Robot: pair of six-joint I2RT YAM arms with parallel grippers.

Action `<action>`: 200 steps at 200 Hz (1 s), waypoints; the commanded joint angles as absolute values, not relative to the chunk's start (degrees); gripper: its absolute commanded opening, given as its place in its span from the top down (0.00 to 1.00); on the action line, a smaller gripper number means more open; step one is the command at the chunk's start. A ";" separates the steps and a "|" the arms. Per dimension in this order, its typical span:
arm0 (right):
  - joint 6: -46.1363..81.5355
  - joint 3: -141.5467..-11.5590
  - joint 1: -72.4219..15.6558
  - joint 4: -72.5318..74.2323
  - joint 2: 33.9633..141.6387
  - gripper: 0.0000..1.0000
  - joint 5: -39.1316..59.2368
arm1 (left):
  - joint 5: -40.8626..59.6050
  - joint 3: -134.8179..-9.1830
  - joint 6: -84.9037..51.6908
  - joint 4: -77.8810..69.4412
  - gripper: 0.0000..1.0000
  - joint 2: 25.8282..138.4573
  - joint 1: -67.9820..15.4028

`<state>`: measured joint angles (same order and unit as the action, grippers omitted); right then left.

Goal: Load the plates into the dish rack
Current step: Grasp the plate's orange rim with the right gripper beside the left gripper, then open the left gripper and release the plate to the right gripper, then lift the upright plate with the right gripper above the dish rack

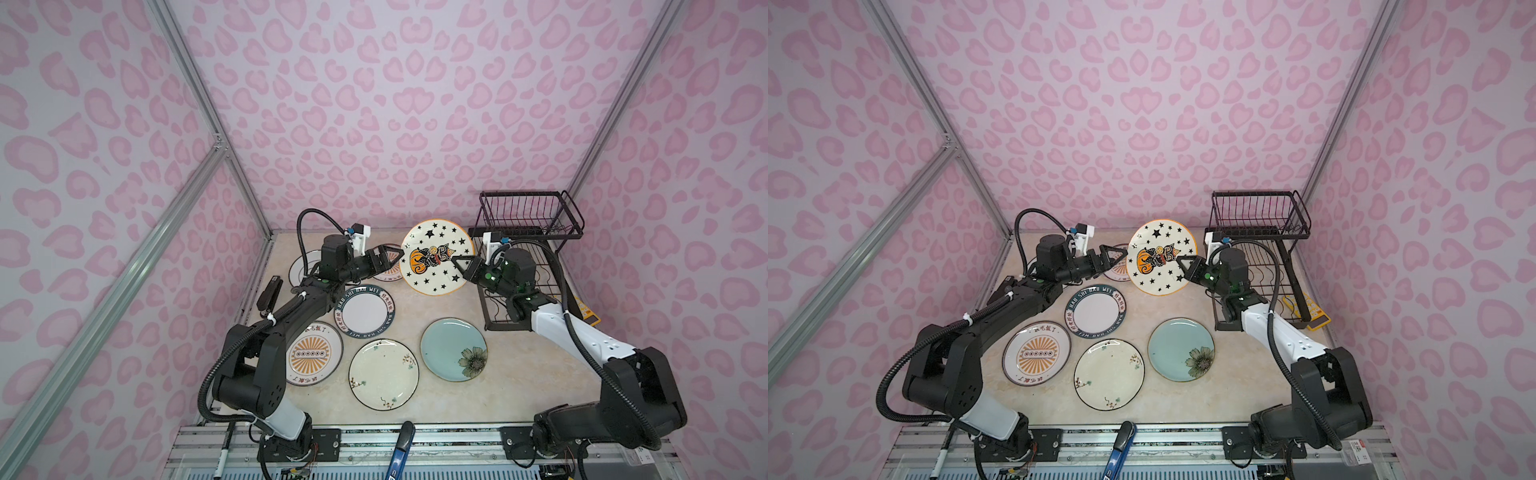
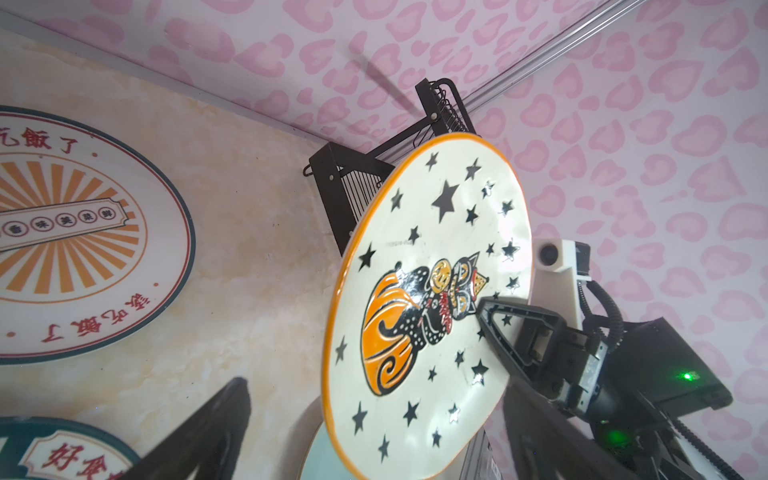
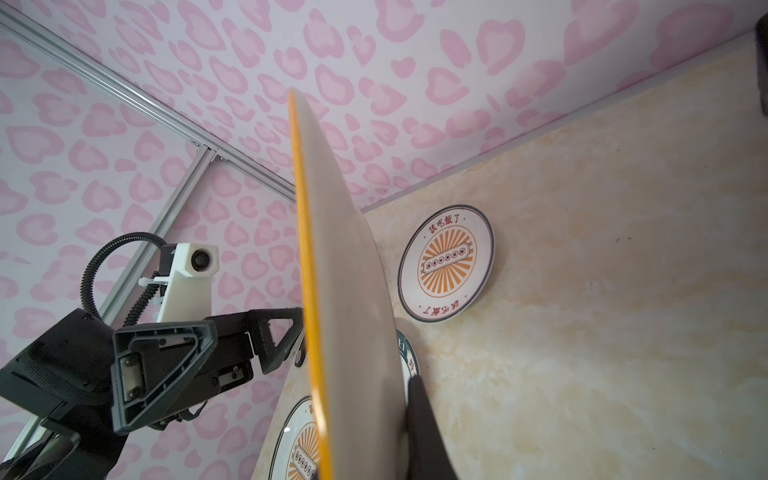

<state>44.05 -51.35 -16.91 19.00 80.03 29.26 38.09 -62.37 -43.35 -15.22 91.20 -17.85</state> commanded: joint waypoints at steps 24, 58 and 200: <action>40.87 -55.52 -14.72 20.15 77.57 1.00 30.06 | 35.22 -63.41 -38.27 -9.48 0.03 88.76 -17.75; 39.21 -59.07 -11.75 17.73 76.32 1.00 31.29 | 33.04 -63.54 -36.36 -6.70 0.03 87.16 -17.75; 31.47 -69.31 7.29 7.78 71.32 1.00 32.39 | 30.67 -63.54 -33.28 -2.00 0.03 84.35 -17.75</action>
<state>33.39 -66.87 4.36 3.81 71.96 31.68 31.44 -62.85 -35.42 -3.33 85.47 -17.80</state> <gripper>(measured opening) 0.107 0.967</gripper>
